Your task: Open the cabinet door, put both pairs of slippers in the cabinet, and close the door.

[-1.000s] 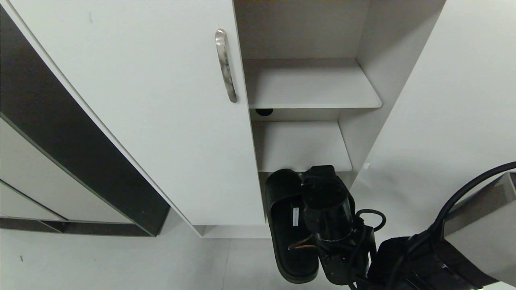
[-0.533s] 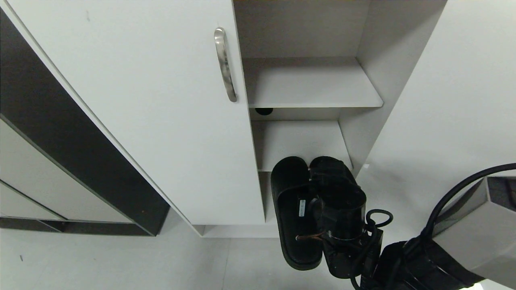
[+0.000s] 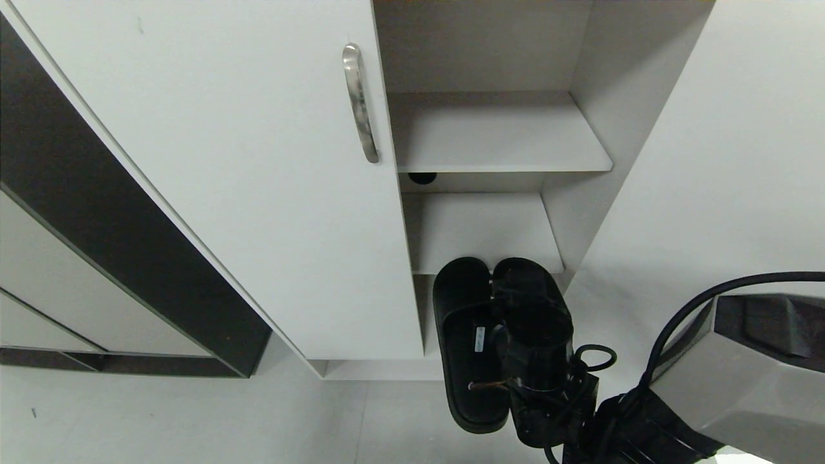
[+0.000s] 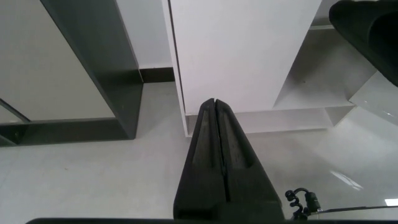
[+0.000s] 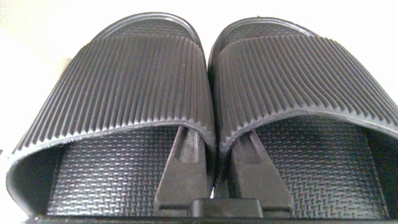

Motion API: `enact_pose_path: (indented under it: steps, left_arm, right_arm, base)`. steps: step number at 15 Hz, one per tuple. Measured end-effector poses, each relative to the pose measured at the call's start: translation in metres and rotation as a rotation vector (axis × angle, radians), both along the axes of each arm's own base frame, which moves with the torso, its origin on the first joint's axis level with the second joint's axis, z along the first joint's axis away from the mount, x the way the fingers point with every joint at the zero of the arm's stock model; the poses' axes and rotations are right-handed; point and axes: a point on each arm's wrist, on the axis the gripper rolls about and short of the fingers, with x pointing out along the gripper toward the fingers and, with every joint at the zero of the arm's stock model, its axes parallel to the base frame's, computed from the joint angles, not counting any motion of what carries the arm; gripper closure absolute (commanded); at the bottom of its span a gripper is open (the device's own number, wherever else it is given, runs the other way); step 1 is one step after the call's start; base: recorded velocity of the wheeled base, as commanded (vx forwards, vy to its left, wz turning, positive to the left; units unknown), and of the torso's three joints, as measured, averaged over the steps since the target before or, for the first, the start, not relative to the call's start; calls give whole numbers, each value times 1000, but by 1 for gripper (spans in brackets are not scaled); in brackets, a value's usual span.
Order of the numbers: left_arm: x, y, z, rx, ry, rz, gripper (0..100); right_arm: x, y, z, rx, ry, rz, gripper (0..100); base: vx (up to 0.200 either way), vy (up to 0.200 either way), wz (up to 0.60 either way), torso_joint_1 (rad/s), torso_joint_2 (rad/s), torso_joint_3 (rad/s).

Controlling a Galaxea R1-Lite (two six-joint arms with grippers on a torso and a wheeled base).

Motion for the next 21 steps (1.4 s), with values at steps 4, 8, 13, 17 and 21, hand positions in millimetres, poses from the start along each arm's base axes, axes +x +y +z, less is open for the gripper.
enact_pose_path:
  steps: [4,8,13,17,21]
  left_arm:
    - [0,0,0,0,-1,0,100]
    - [0,0,0,-1,0,1,100]
    - [0,0,0,-2,-1,-1,100]
    - [0,0,0,-2,-1,1,100]
    - [0,0,0,-2,-1,2,100]
  right_arm:
    - [2,2,-10,-11,9,-1,100]
    - [6,1,-13,-11,8,-12,100]
    - [15,-3,-12,4,-3,-20,100]
    - [43,-2,-8,23,-34,-56,100]
    - [71,7,3,38,-55,-67,100]
  base:
    - [150,0,0,-2,-1,-1]
    - [150,0,0,5,2,-2]
    - [0,0,0,0,0,0]
    - [0,0,0,0,0,0]
    - [0,0,0,0,0,0]
